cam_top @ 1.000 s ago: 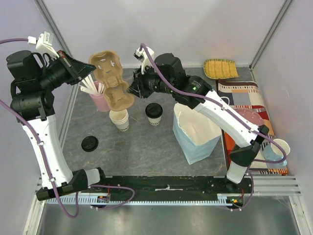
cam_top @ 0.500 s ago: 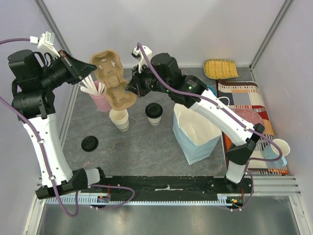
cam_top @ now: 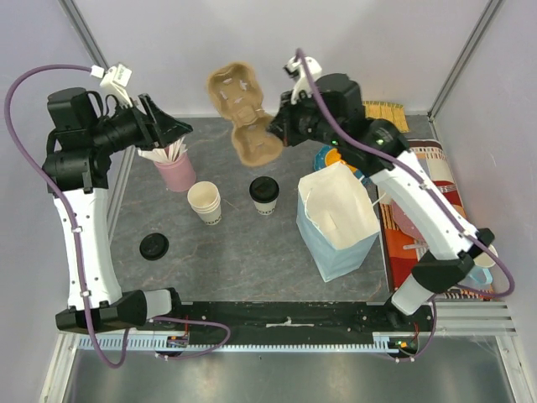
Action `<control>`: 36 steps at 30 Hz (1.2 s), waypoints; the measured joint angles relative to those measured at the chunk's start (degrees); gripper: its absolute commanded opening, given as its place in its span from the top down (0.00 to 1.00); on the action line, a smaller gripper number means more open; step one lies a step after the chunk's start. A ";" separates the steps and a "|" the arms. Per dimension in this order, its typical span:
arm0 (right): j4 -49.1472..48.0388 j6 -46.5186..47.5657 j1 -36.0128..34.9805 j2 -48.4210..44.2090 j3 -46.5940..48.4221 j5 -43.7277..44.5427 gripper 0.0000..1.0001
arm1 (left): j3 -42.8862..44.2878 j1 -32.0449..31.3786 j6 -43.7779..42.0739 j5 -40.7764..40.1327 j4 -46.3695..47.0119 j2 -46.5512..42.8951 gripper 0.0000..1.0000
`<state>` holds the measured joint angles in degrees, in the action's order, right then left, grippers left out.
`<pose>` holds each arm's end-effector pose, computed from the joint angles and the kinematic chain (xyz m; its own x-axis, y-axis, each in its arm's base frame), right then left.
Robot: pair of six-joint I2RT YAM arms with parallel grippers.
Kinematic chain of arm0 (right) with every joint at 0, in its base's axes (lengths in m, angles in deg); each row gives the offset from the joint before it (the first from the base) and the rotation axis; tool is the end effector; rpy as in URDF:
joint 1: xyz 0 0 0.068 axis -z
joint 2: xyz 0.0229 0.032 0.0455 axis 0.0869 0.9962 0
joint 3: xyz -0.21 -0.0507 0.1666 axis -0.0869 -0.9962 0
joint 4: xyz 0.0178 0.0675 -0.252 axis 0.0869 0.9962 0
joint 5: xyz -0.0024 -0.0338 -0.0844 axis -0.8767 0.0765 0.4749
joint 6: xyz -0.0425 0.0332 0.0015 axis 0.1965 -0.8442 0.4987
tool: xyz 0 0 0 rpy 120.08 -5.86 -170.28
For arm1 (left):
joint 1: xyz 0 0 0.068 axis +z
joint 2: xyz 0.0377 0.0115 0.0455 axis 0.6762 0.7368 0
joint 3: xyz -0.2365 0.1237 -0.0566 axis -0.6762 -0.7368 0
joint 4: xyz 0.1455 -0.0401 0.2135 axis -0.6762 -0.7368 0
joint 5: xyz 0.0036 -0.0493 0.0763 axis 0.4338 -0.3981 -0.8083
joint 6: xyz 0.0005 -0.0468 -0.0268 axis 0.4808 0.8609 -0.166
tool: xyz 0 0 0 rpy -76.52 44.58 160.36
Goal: Pack the takeout coffee
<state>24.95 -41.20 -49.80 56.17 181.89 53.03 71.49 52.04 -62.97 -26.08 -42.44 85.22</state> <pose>0.2447 0.2454 0.5001 -0.3938 -0.0329 -0.9186 -0.6545 0.7117 0.2551 0.2167 0.0098 0.5076 -0.4883 -0.2771 -0.8275 0.4514 0.7313 -0.5113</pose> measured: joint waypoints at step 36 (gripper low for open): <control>34.32 -1.49 8.90 -24.94 -13.44 6.93 1.00 | -5.31 -40.33 -77.57 12.61 -7.96 16.63 0.32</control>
<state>59.26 -42.69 -40.91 31.23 168.45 59.95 66.18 11.71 -140.54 -13.46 -50.40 101.85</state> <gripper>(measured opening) 0.021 0.698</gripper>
